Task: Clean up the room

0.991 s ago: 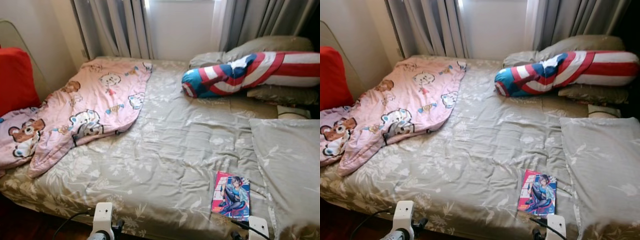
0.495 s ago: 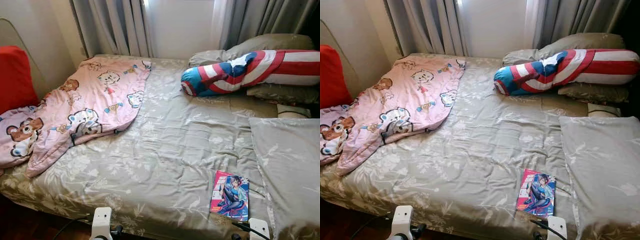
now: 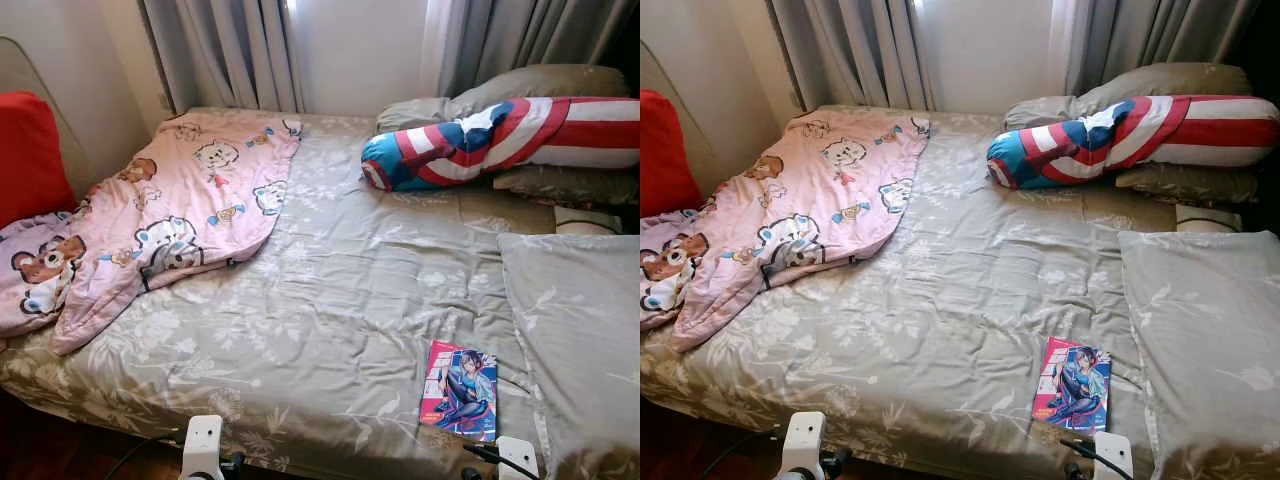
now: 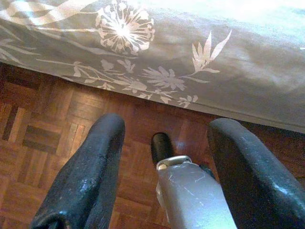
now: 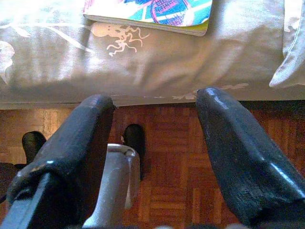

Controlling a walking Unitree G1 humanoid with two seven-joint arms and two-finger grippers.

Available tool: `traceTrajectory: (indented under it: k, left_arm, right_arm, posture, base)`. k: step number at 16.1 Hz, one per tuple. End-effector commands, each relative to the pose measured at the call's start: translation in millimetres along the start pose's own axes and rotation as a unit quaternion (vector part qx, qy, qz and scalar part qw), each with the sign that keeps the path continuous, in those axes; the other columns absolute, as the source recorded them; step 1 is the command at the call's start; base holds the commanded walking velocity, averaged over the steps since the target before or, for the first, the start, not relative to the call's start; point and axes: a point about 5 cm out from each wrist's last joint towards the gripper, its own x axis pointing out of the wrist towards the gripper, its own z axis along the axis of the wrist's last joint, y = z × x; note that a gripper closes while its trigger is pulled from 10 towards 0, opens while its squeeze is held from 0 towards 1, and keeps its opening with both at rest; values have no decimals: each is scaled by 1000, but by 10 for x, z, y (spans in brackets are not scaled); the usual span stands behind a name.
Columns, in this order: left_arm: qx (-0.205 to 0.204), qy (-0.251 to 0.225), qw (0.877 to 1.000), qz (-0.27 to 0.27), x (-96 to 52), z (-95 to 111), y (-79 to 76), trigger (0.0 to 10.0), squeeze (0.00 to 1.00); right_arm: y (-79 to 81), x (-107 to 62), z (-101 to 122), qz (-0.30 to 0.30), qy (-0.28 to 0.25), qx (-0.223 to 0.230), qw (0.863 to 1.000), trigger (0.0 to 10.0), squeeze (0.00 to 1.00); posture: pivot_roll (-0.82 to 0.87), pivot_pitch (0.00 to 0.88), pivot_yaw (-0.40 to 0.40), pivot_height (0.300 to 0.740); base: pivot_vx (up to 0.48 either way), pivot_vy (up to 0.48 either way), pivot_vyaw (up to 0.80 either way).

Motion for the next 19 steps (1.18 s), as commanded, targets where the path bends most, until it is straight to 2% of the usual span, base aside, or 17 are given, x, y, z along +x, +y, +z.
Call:
traceTrajectory:
  k: [1,19]
  left_arm:
    - [7,20,1000,9,-22,-86,61,10000,0]
    - [12,21,1000,4,-34,-119,54,10000,0]
  right_arm:
    - [-4,-6,-35,1,8,-2,1000,10000,0]
    - [13,-11,-77,2,15,6,1000,10000,0]
  posture:
    - [-2,77,21,740]
    - [8,96,27,740]
  base:
    - [0,0,0]
    - [0,307,0]
